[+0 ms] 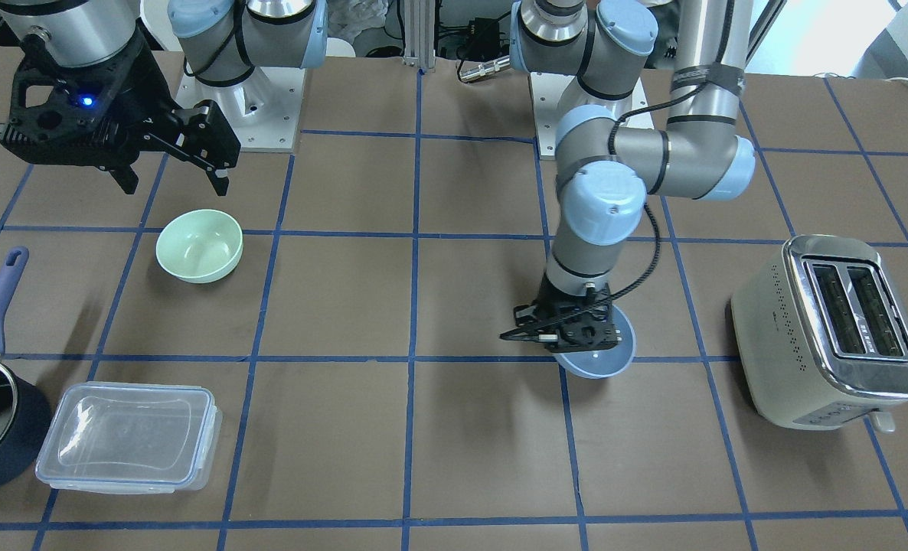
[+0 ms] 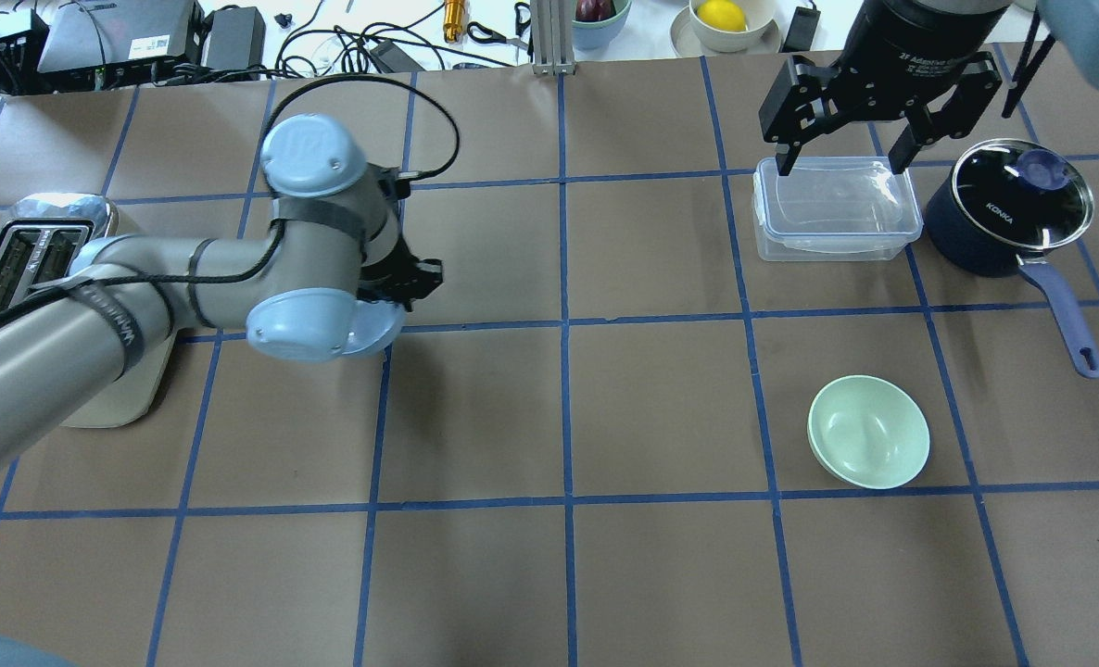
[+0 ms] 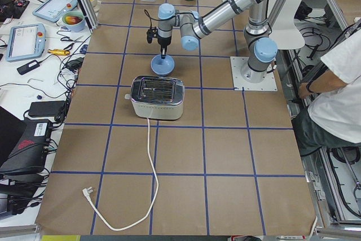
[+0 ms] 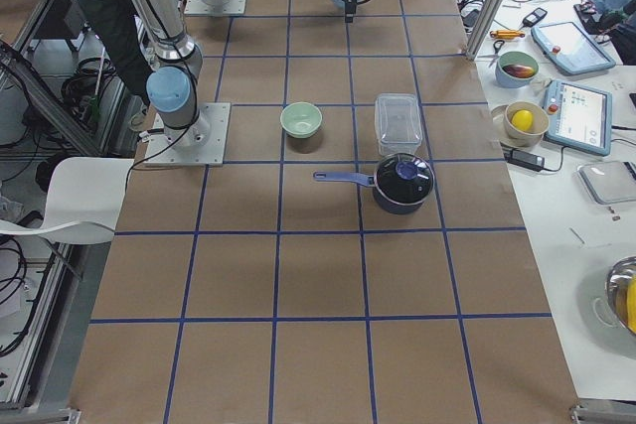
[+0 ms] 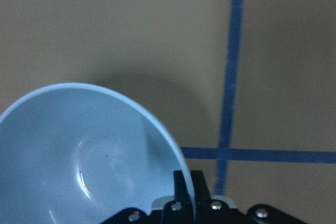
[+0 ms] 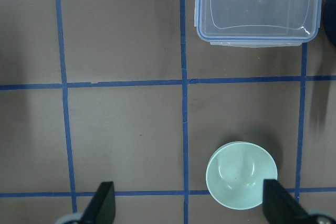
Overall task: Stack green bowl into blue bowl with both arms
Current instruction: 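Set the blue bowl at table center while the right arm reaches the green bowl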
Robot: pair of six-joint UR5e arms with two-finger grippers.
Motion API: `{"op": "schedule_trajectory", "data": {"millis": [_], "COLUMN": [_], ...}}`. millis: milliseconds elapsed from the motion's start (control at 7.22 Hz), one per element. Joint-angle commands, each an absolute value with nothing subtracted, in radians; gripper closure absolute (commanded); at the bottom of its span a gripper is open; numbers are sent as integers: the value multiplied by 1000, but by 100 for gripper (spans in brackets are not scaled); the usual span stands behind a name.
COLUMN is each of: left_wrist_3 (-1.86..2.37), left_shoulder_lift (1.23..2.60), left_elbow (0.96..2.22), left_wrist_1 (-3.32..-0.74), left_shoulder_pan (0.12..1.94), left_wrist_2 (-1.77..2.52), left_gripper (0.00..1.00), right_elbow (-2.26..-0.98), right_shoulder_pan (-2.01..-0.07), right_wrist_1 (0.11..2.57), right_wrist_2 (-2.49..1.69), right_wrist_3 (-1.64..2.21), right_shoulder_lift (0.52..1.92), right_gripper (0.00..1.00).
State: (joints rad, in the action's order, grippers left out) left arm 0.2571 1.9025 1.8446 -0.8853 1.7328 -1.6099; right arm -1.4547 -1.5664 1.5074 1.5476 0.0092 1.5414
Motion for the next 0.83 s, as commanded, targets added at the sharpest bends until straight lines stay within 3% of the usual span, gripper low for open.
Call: {"op": "schedule_trajectory", "data": {"millis": [0, 277, 554, 692], "left_wrist_3": [519, 622, 672, 695], "left_shoulder_lift": [1975, 2052, 2095, 2103], "left_elbow": [1654, 1629, 1626, 1626], "left_wrist_1": [-998, -979, -916, -913], "left_shoulder_pan": [1943, 2011, 2046, 2052], "left_wrist_2": [-1609, -1608, -1606, -1603], "left_gripper": [98, 98, 97, 88], "right_elbow": [-1463, -1474, -1567, -1624], "right_shoulder_pan": [-1548, -1424, -1291, -1243], "right_wrist_1": [1506, 1522, 1520, 1523], "right_wrist_2": [1551, 1533, 1535, 1536], "right_wrist_3": [-91, -165, -310, -314], "right_shoulder_lift": [1539, 1531, 1531, 1532], "right_gripper": [3, 0, 0, 0]}}
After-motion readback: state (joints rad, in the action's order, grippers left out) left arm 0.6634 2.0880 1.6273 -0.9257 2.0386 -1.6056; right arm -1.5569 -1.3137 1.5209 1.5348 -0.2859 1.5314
